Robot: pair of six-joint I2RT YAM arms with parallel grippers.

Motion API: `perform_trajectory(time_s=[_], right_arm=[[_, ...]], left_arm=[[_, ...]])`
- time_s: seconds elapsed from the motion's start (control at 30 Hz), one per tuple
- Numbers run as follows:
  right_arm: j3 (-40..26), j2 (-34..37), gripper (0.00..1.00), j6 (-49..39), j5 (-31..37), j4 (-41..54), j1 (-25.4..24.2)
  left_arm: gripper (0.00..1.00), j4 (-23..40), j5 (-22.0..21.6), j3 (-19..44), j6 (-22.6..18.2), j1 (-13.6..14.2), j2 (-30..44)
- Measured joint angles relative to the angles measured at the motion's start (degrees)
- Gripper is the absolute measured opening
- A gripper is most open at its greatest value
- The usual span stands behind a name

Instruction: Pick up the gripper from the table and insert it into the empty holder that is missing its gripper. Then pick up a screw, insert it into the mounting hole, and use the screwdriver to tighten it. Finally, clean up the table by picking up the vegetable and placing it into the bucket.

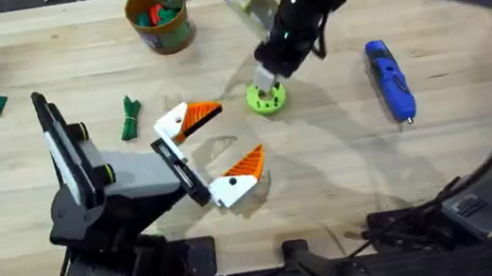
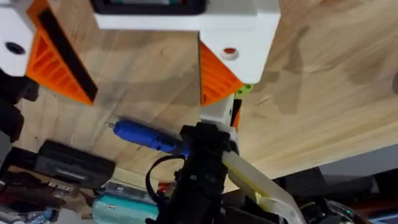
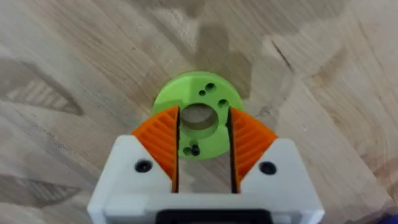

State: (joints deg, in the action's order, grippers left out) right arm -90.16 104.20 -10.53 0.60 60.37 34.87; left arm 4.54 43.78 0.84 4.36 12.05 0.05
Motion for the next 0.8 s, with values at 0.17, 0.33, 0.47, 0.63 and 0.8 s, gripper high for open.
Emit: perform_trajectory(time_s=[0.17, 0.33, 0.47, 0.63, 0.8], right_arm=[[-2.11, -3.07, 0.366, -0.01, -0.01, 3.04, -0.34], [-1.93, -3.03, 0.366, -0.01, 0.0, 3.95, -0.45], [-0.16, -3.11, 0.366, -0.01, -0.01, 2.13, -0.45], [4.23, -2.81, 0.366, -0.01, 0.0, -0.83, -0.45], [6.07, -0.91, 0.366, -0.01, 0.0, -2.64, -0.45]], left_arm=[[0.989, 0.0, 0.0, 0.0, 0.02, 0.0, -0.01], [0.989, 0.01, -0.01, 0.0, 0.02, 0.0, 0.01], [0.989, 0.0, -0.01, 0.0, 0.01, 0.0, -0.01], [0.989, 0.01, -0.01, 0.0, 0.02, 0.0, -0.01], [0.989, 0.0, 0.0, 0.0, 0.02, 0.0, 0.01]])
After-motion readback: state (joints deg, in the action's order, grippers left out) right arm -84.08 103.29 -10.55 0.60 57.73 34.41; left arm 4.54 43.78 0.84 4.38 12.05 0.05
